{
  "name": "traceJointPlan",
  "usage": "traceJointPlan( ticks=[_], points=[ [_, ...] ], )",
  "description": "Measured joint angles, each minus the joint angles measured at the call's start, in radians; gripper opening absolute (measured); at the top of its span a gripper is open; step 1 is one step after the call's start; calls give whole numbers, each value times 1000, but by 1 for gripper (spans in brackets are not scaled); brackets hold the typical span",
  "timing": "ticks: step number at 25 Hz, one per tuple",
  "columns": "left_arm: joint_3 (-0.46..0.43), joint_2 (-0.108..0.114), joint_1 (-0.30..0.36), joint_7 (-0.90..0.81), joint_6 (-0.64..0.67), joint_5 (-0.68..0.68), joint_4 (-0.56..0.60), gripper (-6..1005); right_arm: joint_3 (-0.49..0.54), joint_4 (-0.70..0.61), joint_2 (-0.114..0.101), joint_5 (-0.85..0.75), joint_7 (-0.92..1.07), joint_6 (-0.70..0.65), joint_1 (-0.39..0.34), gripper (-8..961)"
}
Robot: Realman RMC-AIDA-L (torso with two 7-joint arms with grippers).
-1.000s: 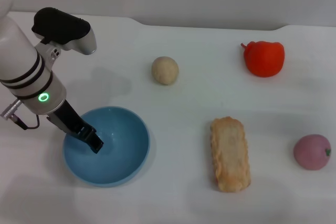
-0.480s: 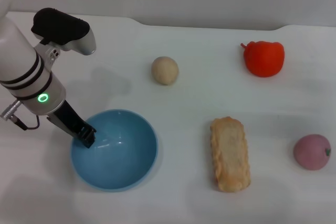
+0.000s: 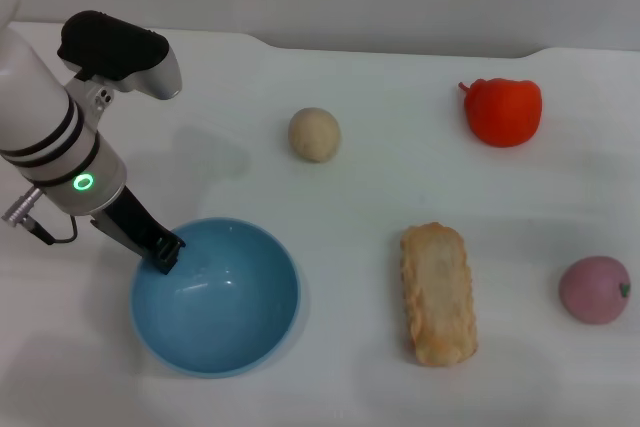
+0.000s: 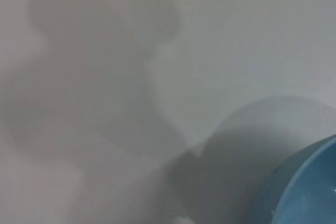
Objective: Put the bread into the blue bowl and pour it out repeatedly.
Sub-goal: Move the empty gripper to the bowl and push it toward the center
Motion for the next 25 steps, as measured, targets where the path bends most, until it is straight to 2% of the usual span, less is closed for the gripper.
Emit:
traceJointPlan(
  ticks=[5,9,10,11,13,16,17,21,25],
  points=[
    [-2,-1,0,-6,1,-2,10,17,-14,-1,-2,-16,205,7,7,487],
    [-3,-2,-4,-9,2,-5,11,17,-66,-48,-12,-149,495,81,40,485],
    [-2,-3,-6,-9,4,-12,12,17,-116,-128,-15,-288,742,154,55,484],
    [-2,-3,-6,-9,4,-12,12,17,-116,-128,-15,-288,742,154,55,484],
    [-2,-2,-6,-9,5,-22,13,17,-181,-228,-16,-453,1018,194,59,483],
    [-2,0,-5,-8,7,-38,14,17,-273,-393,-22,-746,1414,185,57,481],
    [-2,0,-4,-7,7,-41,14,17,-300,-466,-24,-867,1565,159,56,481],
    [-3,2,-4,-5,8,-42,15,16,-324,-692,-27,-1215,1969,13,68,479],
    [-2,0,-1,-4,12,-43,17,16,-326,-837,-39,-1432,2153,-163,107,477]
  ],
)
